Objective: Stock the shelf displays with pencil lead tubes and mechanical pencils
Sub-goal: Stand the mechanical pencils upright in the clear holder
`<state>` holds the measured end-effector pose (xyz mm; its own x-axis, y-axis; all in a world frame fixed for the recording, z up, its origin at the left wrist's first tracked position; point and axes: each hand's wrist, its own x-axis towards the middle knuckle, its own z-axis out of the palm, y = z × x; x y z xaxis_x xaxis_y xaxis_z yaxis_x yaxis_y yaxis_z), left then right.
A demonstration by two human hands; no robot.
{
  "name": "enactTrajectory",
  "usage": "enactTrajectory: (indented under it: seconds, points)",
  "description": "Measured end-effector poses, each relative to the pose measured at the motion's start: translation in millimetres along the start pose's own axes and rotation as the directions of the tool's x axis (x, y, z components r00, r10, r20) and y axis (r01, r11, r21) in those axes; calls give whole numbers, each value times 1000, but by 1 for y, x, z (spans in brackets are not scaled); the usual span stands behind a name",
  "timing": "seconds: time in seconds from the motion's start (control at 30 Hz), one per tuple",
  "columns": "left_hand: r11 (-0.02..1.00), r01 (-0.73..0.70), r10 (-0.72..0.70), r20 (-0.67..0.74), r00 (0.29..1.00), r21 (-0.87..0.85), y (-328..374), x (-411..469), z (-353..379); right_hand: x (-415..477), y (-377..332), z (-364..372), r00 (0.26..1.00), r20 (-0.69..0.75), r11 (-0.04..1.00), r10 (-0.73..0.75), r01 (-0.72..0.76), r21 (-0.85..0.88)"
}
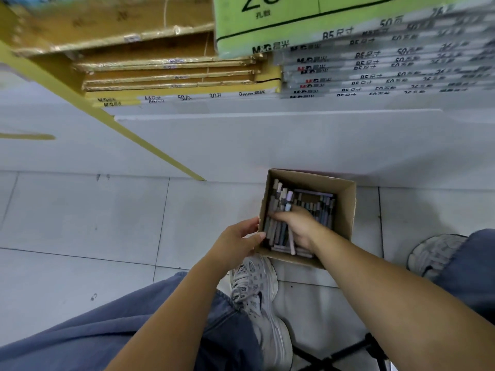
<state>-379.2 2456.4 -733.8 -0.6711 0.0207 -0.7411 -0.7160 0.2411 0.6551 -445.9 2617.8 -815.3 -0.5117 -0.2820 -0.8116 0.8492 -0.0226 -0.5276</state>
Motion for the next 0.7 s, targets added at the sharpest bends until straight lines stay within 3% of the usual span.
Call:
enactTrajectory:
  seconds: [0.2,0.3,0.37,0.43,0.5,0.7]
  points:
    - [990,1,10,-77,997,141,18,-10,7,-38,-18,-23,996,12,993,-91,89,79]
    - [935,-125,187,-164,968,331,39,-26,15,-72,-36,-26,985,48,980,-165,158,118]
    - [871,-273,332,-79,940,408,58,-43,21,-101,-53,-22,966,85,963,-244,231,139]
    - [872,-365,354,94,930,325,78,-63,26,-134,-72,-13,936,118,937,-332,313,154]
    - [906,-364,320,214,923,215,102,-84,30,-170,-92,-2,892,168,904,-421,396,162]
    - [912,-354,408,355,841,-208,186,-147,22,-281,-156,30,713,267,753,-648,652,87]
